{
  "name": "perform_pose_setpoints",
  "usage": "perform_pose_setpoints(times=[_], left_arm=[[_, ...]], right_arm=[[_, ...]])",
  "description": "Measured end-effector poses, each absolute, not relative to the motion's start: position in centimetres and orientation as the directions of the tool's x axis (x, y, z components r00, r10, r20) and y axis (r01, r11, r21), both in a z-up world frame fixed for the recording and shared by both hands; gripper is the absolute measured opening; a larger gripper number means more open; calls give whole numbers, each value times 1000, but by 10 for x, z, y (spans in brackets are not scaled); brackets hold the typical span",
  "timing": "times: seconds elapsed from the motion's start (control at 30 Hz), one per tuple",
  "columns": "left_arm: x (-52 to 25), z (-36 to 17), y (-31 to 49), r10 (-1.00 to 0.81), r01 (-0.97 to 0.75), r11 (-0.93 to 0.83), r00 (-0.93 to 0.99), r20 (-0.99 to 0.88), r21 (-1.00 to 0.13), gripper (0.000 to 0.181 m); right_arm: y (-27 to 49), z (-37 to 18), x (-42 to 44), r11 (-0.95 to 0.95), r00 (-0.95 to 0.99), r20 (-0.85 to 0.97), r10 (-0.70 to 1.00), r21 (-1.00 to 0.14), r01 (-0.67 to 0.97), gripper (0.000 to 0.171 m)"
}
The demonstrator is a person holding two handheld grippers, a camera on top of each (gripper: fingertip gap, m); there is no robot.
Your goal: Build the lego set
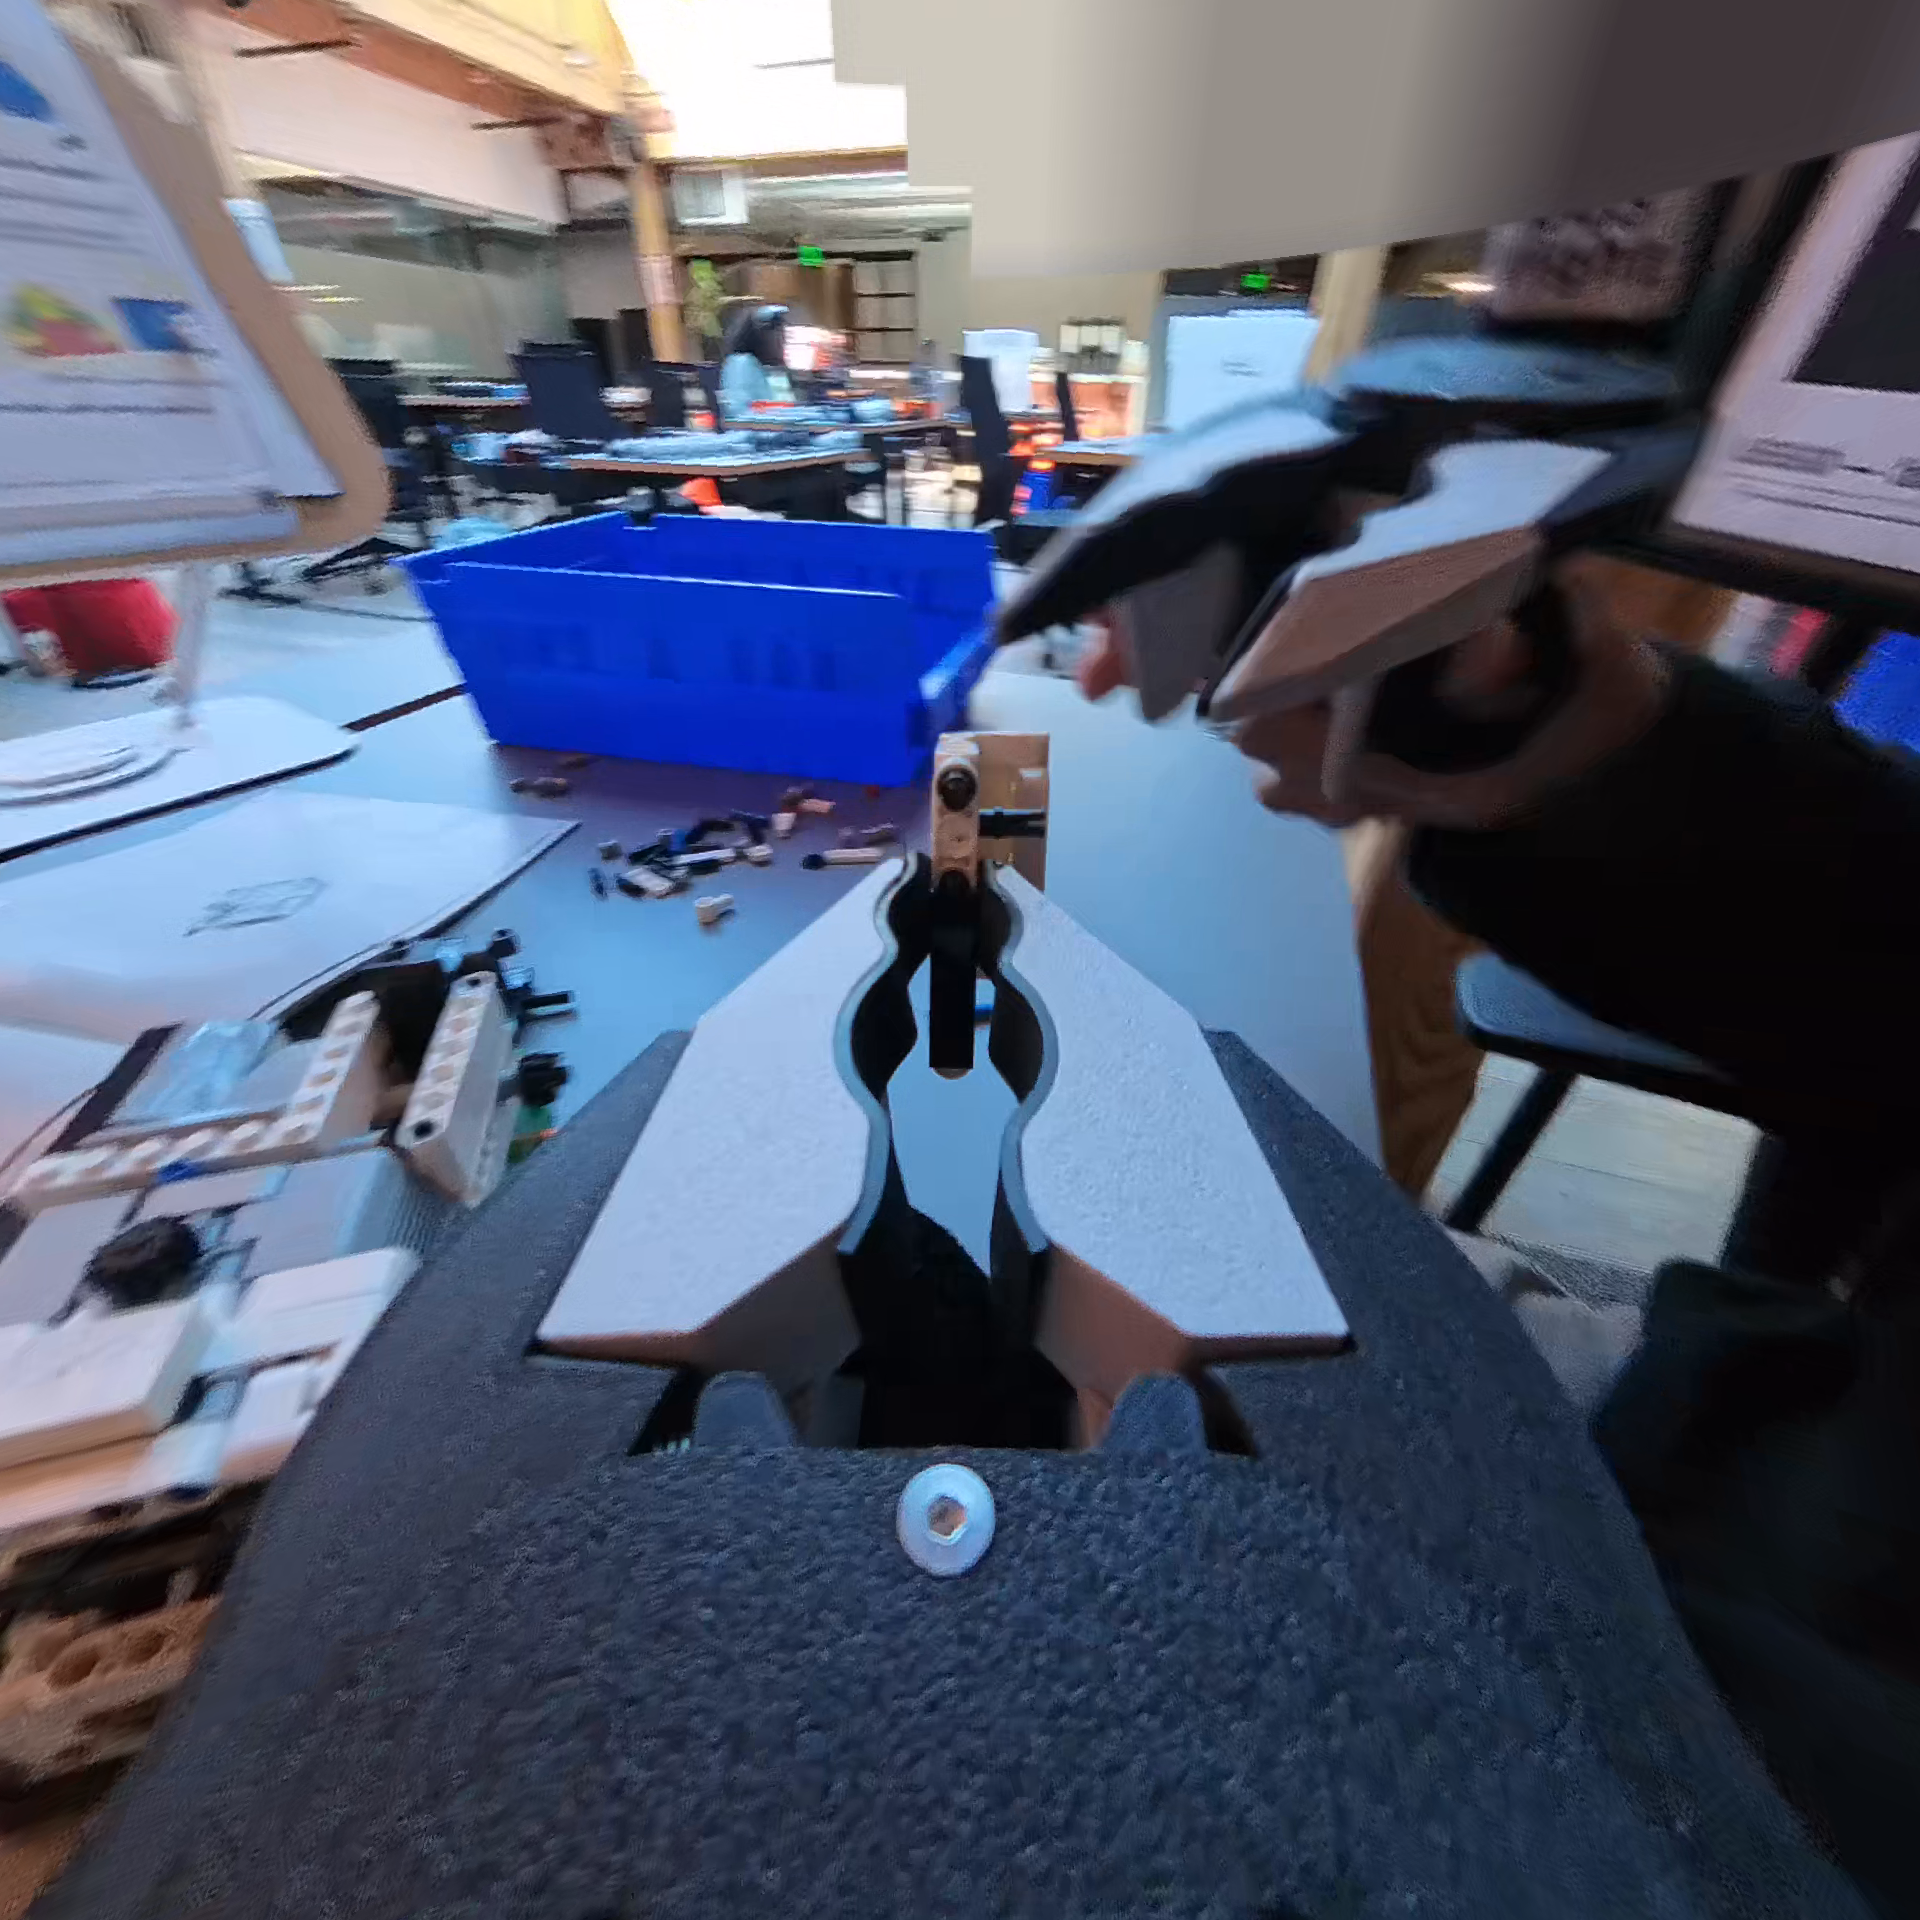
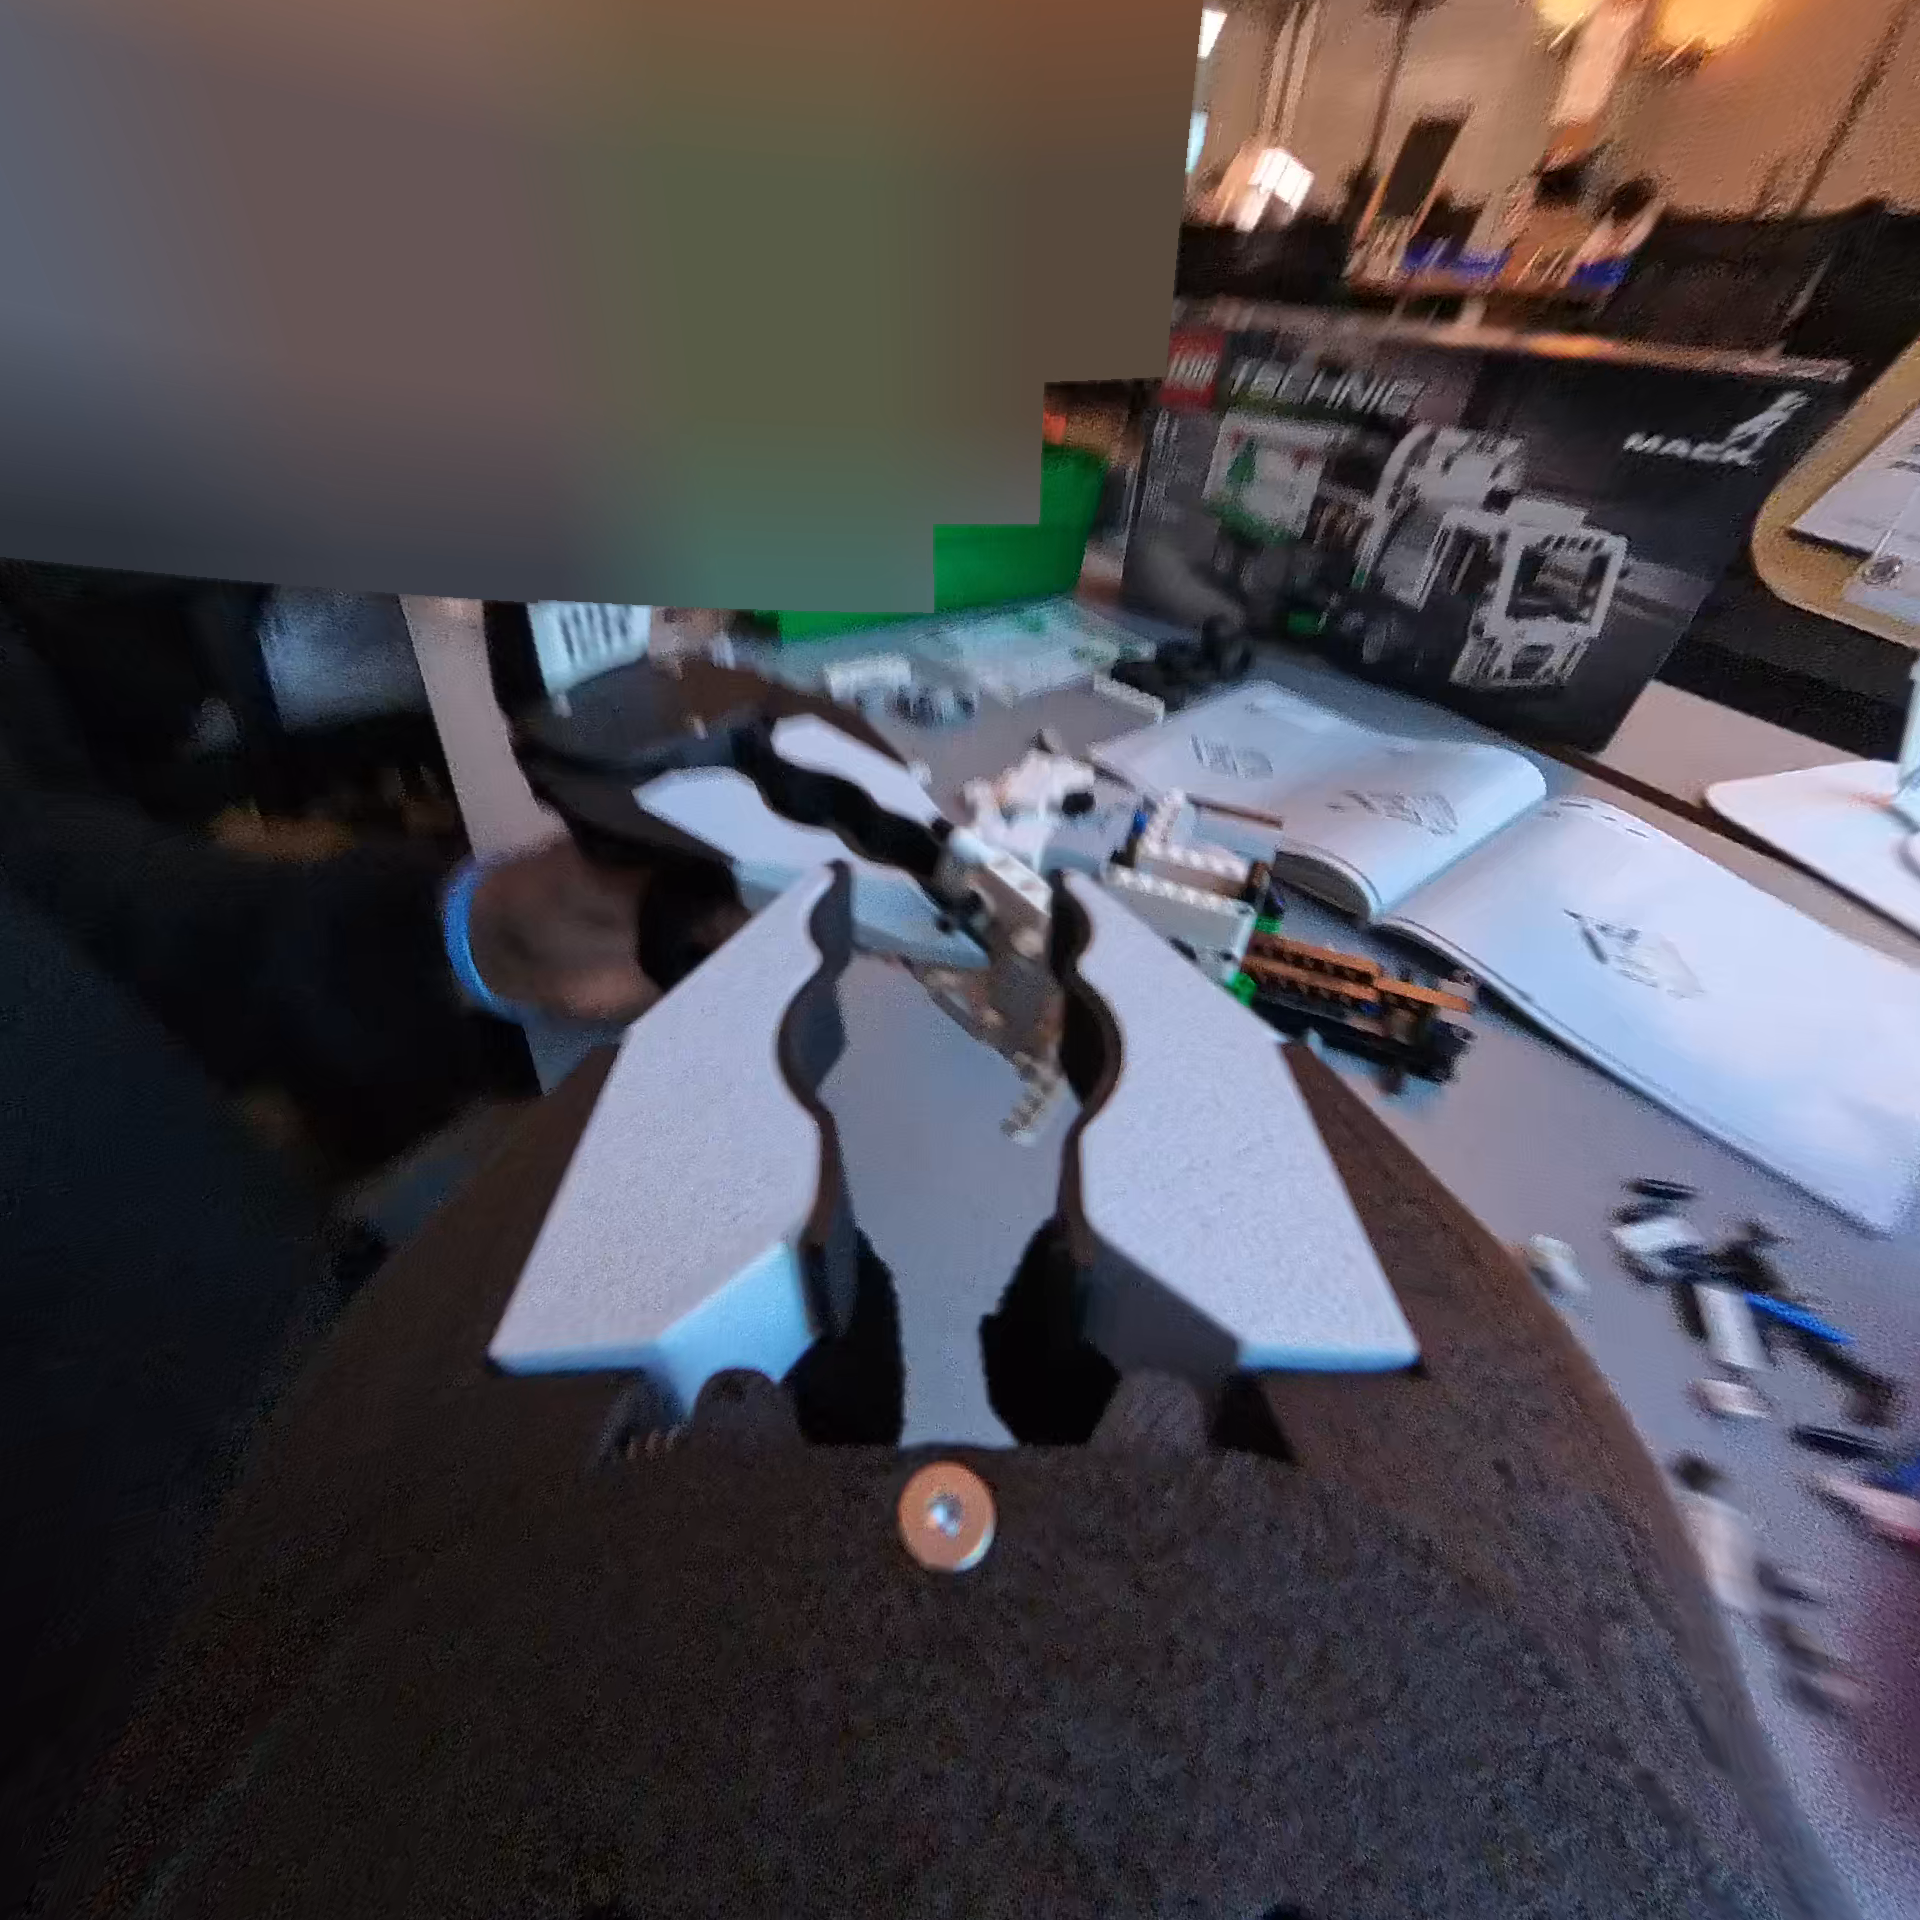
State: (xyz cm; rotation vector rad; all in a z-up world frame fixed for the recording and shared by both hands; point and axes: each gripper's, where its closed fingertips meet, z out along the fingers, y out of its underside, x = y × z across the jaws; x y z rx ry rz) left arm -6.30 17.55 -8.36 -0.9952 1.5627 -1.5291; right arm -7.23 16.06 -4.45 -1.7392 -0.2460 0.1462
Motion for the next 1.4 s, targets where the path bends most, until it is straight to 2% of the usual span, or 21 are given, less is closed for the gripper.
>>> perform_pose_setpoints(times=[0.03,0.1,0.2,0.37,0.73,0.87,1.0,1.17,1.23,1.27,1.4], left_arm=[[-66,-85,169,-882,-41,15,-472,6,-999,6],[-70,-90,158,-856,-49,56,-516,-23,-997,6],[-72,-94,148,-835,-50,96,-547,-53,-994,7],[-75,-93,141,-819,-42,100,-571,-58,-994,7],[-74,-102,133,-809,-28,216,-565,-162,-976,6],[-71,-100,137,-829,-38,189,-542,-138,-981,7],[-68,-81,161,-878,-30,-31,-478,42,-999,6],[-69,-68,187,-879,3,-231,-430,207,-973,6],[-71,-66,185,-860,3,-260,-455,230,-966,6],[-71,-66,183,-854,0,-270,-463,239,-963,6],[-70,-64,191,-844,6,-332,-448,294,-943,9]], right_arm=[[157,-51,-71,-232,952,109,285,-956,179,51],[151,-68,-75,-331,895,188,406,-882,335,48],[151,-77,-81,-356,829,227,511,-822,444,35],[151,-85,-83,-358,783,232,577,-790,498,26],[143,-95,-82,-382,738,191,648,-756,531,18],[146,-94,-79,-427,786,115,607,-787,445,21],[157,-72,-61,-333,879,161,449,-882,332,34],[169,-74,-55,-270,965,5,262,-960,78,35],[179,-74,-57,-215,983,-16,181,-976,24,30],[182,-75,-60,-199,985,-30,168,-980,4,21],[188,-71,-61,-139,987,-135,91,-983,-122,15]])
